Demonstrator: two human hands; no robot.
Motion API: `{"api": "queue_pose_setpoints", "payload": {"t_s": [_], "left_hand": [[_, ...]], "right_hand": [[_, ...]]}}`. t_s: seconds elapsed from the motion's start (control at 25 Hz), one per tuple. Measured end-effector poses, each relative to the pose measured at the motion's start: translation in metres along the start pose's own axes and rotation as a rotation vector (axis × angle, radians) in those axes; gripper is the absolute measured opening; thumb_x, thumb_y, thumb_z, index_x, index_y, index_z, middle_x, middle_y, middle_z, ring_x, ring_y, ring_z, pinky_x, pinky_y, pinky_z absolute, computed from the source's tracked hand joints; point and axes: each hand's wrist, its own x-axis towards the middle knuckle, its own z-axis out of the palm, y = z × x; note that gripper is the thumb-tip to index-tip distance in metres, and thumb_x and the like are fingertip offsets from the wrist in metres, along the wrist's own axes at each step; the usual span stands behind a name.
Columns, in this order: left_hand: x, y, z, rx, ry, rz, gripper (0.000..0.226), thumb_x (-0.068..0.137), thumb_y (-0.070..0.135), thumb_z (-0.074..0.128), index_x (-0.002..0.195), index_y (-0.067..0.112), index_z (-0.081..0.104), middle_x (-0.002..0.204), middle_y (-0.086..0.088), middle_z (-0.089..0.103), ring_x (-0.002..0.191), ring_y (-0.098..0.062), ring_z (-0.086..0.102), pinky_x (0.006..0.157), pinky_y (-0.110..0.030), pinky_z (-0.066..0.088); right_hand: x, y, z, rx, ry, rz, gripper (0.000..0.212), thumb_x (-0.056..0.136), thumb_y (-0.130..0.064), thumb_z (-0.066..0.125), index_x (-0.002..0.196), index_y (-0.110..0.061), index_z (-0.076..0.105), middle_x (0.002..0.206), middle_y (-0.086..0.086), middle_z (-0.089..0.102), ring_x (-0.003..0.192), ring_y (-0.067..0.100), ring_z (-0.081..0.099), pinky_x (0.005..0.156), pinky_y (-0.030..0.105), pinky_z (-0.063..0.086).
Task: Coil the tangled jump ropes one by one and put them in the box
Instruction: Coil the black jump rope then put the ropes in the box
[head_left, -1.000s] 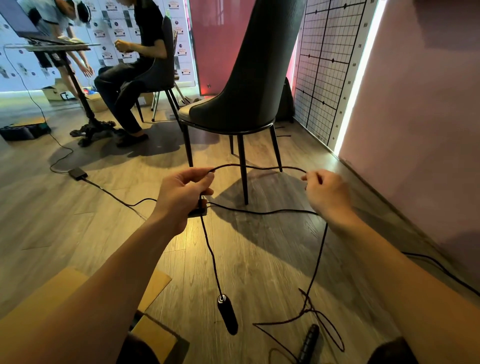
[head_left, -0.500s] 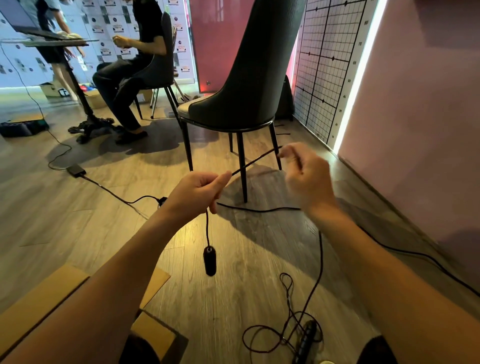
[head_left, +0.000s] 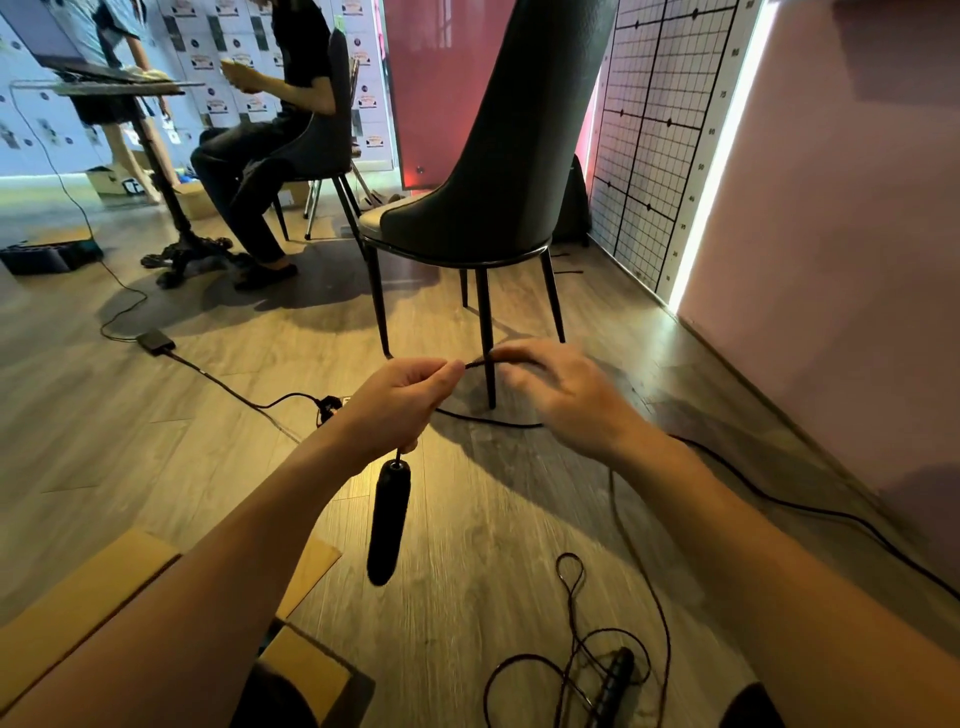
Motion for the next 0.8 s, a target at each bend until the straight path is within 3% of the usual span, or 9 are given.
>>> {"api": "queue_pose_setpoints", "payload": {"t_s": [0.08, 0.2, 0.24, 0.32, 0.4, 0.56, 0.68, 0.8], "left_hand": [[-0.002, -0.001, -0.005, -0.005, -0.008, -0.020, 0.035, 0.102, 0.033, 0.047, 0.077, 0.019, 0.067, 0.047, 0.008, 0.039, 0.040, -0.010, 0.033, 0.040, -0.025, 0.032], [-0.006, -0.001, -0.013, 0.022, -0.062, -0.035, 0.037, 0.091, 0.040, 0.057, 0.058, 0.027, 0.067, 0.050, 0.000, 0.046, 0.048, -0.015, 0.052, 0.053, -0.029, 0.046], [-0.005, -0.001, -0.014, 0.036, -0.055, 0.003, 0.031, 0.086, 0.037, 0.064, 0.058, 0.023, 0.065, 0.053, -0.003, 0.051, 0.055, -0.015, 0.060, 0.061, -0.027, 0.051], [-0.003, -0.003, -0.017, 0.047, -0.009, 0.118, 0.025, 0.079, 0.023, 0.074, 0.069, 0.004, 0.062, 0.064, -0.009, 0.063, 0.071, -0.014, 0.071, 0.074, -0.026, 0.057], [0.000, -0.008, -0.020, 0.087, 0.003, 0.234, 0.029, 0.078, 0.011, 0.078, 0.083, -0.010, 0.057, 0.079, -0.016, 0.070, 0.081, -0.022, 0.073, 0.080, -0.031, 0.059], [0.008, -0.026, -0.015, 0.406, 0.037, 0.405, 0.047, 0.077, 0.001, 0.080, 0.100, 0.011, 0.041, 0.092, 0.000, 0.063, 0.078, -0.012, 0.067, 0.075, -0.021, 0.056], [0.014, -0.040, -0.005, 0.437, 0.005, 0.258, 0.051, 0.083, 0.002, 0.072, 0.111, 0.021, 0.034, 0.097, 0.001, 0.062, 0.079, -0.013, 0.068, 0.074, -0.028, 0.058], [0.015, -0.043, -0.002, 0.269, 0.004, -0.035, 0.022, 0.090, 0.015, 0.068, 0.106, 0.016, 0.053, 0.085, -0.008, 0.071, 0.073, -0.018, 0.072, 0.079, -0.037, 0.059]], "right_hand": [[-0.001, -0.012, 0.011, 0.106, -0.177, -0.030, 0.023, 0.101, -0.033, 0.053, 0.114, -0.018, 0.066, 0.091, -0.001, 0.069, 0.082, 0.011, 0.066, 0.076, 0.031, 0.057], [0.002, -0.015, 0.011, 0.015, 0.053, -0.192, 0.020, 0.102, -0.023, 0.052, 0.097, -0.013, 0.068, 0.074, 0.001, 0.065, 0.066, 0.018, 0.061, 0.062, 0.037, 0.052], [0.002, -0.016, 0.010, 0.035, 0.146, -0.258, 0.020, 0.102, -0.020, 0.052, 0.096, -0.010, 0.068, 0.071, -0.001, 0.062, 0.062, 0.016, 0.058, 0.056, 0.032, 0.047], [0.002, -0.023, 0.010, 0.073, 0.281, -0.383, 0.017, 0.101, -0.013, 0.054, 0.095, -0.004, 0.068, 0.067, -0.013, 0.056, 0.058, 0.006, 0.055, 0.054, 0.014, 0.038], [0.003, -0.026, 0.011, 0.035, 0.376, -0.456, 0.016, 0.100, -0.011, 0.055, 0.096, -0.003, 0.067, 0.066, -0.014, 0.055, 0.055, 0.003, 0.053, 0.054, 0.010, 0.036], [0.002, -0.029, 0.007, 0.079, 0.420, -0.446, 0.020, 0.101, -0.018, 0.051, 0.097, -0.006, 0.066, 0.065, 0.004, 0.059, 0.053, 0.012, 0.050, 0.049, 0.015, 0.035], [0.000, -0.030, 0.006, 0.092, 0.458, -0.403, 0.019, 0.102, -0.017, 0.051, 0.098, -0.007, 0.066, 0.067, 0.003, 0.061, 0.053, 0.013, 0.052, 0.048, 0.017, 0.036], [-0.001, -0.025, 0.003, 0.112, 0.549, -0.317, 0.018, 0.103, -0.016, 0.051, 0.100, -0.007, 0.066, 0.067, -0.008, 0.057, 0.053, 0.003, 0.052, 0.050, 0.010, 0.033]]}}
